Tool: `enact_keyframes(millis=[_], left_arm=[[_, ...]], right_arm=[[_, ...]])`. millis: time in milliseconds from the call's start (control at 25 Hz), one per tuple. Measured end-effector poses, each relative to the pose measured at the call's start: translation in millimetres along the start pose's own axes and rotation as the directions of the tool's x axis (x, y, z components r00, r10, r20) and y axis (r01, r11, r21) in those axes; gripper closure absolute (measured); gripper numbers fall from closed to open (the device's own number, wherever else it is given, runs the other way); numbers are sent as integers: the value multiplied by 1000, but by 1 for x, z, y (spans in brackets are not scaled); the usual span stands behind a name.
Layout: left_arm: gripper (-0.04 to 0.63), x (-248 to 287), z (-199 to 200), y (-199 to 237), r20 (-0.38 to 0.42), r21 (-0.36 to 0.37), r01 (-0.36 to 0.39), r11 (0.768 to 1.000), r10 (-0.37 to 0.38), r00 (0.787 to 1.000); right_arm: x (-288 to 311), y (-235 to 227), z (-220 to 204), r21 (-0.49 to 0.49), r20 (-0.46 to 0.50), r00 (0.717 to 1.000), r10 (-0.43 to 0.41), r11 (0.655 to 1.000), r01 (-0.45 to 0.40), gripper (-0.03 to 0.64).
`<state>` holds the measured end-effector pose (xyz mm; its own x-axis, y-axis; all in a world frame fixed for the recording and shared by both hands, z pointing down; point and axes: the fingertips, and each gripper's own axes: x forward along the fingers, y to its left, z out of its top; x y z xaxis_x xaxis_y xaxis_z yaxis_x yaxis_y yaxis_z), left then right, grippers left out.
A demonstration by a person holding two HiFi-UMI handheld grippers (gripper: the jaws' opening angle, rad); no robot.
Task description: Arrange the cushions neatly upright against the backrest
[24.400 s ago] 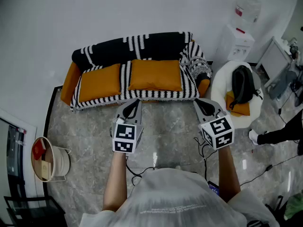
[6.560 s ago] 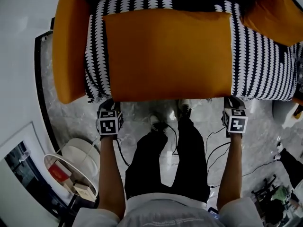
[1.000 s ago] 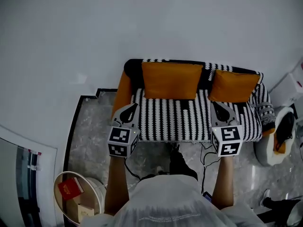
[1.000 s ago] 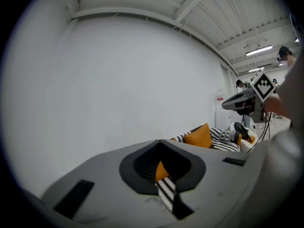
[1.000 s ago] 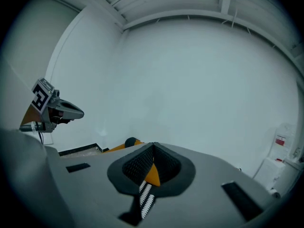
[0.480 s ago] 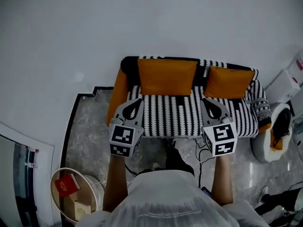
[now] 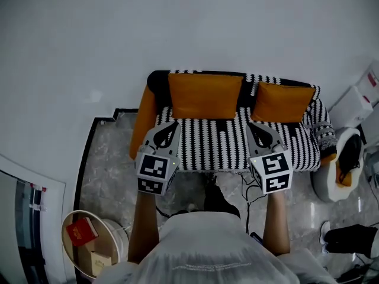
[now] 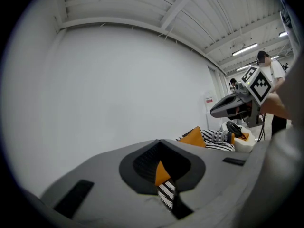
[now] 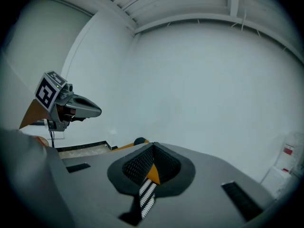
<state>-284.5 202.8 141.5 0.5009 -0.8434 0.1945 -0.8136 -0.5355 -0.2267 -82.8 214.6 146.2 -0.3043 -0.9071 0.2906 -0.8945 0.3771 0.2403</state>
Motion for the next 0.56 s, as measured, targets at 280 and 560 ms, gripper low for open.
enact_keyframes(millis=[280, 560], left_arm=[[591, 13, -2, 0, -7, -9, 8, 1000, -8, 1000], [591, 25, -6, 9, -19, -36, 11, 999, -12, 1000]], right_arm=[[9, -11, -13, 18, -36, 999, -3, 1000, 4, 614], [19, -21, -14, 9, -56, 998, -16, 1000, 17, 614]])
